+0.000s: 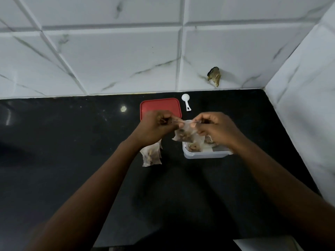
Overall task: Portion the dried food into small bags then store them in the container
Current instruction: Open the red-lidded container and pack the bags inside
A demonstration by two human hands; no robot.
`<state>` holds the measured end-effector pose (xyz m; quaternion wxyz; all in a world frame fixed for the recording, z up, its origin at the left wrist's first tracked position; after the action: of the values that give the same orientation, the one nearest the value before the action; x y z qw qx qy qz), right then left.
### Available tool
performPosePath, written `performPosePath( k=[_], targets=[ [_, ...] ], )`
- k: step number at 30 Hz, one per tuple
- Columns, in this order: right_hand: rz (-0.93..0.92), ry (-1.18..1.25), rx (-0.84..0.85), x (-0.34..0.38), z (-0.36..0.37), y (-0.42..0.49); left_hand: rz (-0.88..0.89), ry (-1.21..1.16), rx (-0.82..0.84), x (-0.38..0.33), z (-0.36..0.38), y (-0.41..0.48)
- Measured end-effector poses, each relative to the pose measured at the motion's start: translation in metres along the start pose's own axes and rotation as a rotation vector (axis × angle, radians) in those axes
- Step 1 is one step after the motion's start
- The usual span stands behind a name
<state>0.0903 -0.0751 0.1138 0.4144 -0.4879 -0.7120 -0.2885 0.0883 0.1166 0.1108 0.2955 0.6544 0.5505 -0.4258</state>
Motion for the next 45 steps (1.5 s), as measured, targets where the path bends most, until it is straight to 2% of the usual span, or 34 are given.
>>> performPosePath(
  k=[7,13,20,23,25,29,33,39,45],
  targets=[
    [-0.008,-0.235,0.003,-0.032,-0.057,-0.005,0.011,0.092,-0.027,-0.018,0.062,0.048],
    [0.084,-0.368,0.163,-0.079,-0.068,-0.013,-0.134,0.288,0.118,0.0,0.111,0.069],
    [0.104,-0.687,0.355,-0.109,-0.052,-0.004,-0.226,0.581,0.191,0.012,0.133,0.071],
    [0.05,-0.834,0.324,-0.105,-0.048,0.003,-0.225,0.71,0.141,0.013,0.136,0.076],
    [0.009,-0.896,0.247,-0.102,-0.048,0.008,-0.227,0.698,0.09,0.014,0.133,0.079],
    [-0.065,-0.816,0.05,-0.094,-0.053,0.011,-0.225,0.532,-0.039,0.014,0.112,0.075],
    [-0.084,-0.619,-0.025,-0.084,-0.044,0.013,-0.237,0.424,-0.148,0.029,0.076,0.061],
    [-0.174,-0.34,-0.043,-0.045,0.008,0.027,-0.326,0.367,-0.159,0.056,0.026,0.025],
    [-0.267,-0.296,0.053,-0.016,0.079,0.043,-0.421,0.465,-0.078,0.087,-0.005,-0.001]
  ],
)
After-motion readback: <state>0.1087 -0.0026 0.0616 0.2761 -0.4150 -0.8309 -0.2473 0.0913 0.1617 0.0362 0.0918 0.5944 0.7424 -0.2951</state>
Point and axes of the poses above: each hand's wrist, its own y-axis towards the middle knuckle, its own z-axis out of the palm, x = y × z, the point moved 7 cm from there along y, towards the middle knuckle, and after that the axes turned 13 degrees about -z, right-handed, at the moved point
